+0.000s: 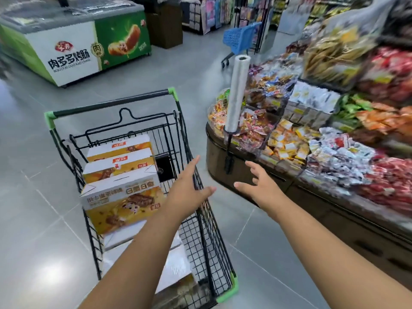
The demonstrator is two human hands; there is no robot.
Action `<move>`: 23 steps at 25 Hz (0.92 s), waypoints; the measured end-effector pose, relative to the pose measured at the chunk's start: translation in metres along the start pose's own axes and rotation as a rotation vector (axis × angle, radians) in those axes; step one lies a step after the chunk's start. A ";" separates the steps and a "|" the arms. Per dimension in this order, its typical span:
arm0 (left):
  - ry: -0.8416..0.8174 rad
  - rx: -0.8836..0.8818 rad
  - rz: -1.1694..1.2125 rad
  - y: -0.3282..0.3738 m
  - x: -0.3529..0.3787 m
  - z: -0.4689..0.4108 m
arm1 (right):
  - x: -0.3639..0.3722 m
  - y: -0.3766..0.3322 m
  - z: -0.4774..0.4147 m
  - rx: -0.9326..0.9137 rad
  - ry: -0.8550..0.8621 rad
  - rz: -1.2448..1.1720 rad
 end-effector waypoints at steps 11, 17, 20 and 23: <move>-0.182 0.455 -0.253 0.252 0.197 0.086 | -0.303 0.051 0.192 -0.106 0.344 0.407; -0.333 0.717 -0.310 0.390 0.317 0.155 | -0.452 0.100 0.320 -0.049 0.608 0.299; -0.410 0.866 -0.343 0.453 0.372 0.185 | -0.510 0.125 0.378 0.024 0.751 0.351; -0.487 0.980 -0.338 0.499 0.419 0.203 | -0.551 0.150 0.417 0.089 0.862 0.379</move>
Point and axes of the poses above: each hand's wrist, its own z-axis away from the middle knuckle, its own x-axis out of the palm, y = z × x, the point moved 6 cm from there along -z, towards the middle knuckle, and after that the axes turned 12 degrees about -z, right-handed, at the moved point
